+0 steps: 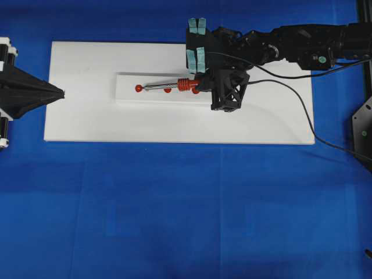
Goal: Touch the tip of the soldering iron to the mark.
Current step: 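Lower the iron tip onto the left red dot, then lift the iron tip and shift it right toward the middle dot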
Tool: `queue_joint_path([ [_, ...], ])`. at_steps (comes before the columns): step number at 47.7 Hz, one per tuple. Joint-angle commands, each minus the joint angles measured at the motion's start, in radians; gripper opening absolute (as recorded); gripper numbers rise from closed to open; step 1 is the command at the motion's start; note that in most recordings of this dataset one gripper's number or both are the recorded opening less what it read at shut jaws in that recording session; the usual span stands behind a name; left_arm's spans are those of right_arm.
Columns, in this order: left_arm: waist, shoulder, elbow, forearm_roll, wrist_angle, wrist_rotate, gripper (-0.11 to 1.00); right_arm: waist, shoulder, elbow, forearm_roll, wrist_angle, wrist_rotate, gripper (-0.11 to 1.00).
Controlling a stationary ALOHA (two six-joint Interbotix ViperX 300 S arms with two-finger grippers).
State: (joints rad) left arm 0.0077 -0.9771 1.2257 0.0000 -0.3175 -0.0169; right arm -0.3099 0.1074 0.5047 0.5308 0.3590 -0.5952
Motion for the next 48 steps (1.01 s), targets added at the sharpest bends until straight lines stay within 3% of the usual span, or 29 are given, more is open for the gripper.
queue_joint_path([
  [1, 0.003, 0.005, -0.012, 0.002, -0.009, 0.0, 0.02, 0.002, -0.015, -0.02, -0.002, -0.002, 0.0, 0.06],
  [17, 0.003, 0.003, -0.012, 0.002, -0.009, 0.0, 0.02, 0.002, -0.044, -0.029, -0.006, 0.0, 0.0, 0.06],
  [32, 0.003, 0.005, -0.014, 0.002, -0.009, 0.0, 0.02, -0.003, -0.14, -0.052, -0.032, 0.077, 0.002, 0.06],
  [40, 0.003, 0.003, -0.014, 0.002, -0.009, 0.0, 0.02, -0.014, -0.173, -0.08, -0.072, 0.123, 0.02, 0.06],
  [48, 0.003, 0.005, -0.014, 0.002, -0.009, -0.002, 0.02, -0.014, -0.176, -0.103, -0.153, 0.152, 0.084, 0.06],
])
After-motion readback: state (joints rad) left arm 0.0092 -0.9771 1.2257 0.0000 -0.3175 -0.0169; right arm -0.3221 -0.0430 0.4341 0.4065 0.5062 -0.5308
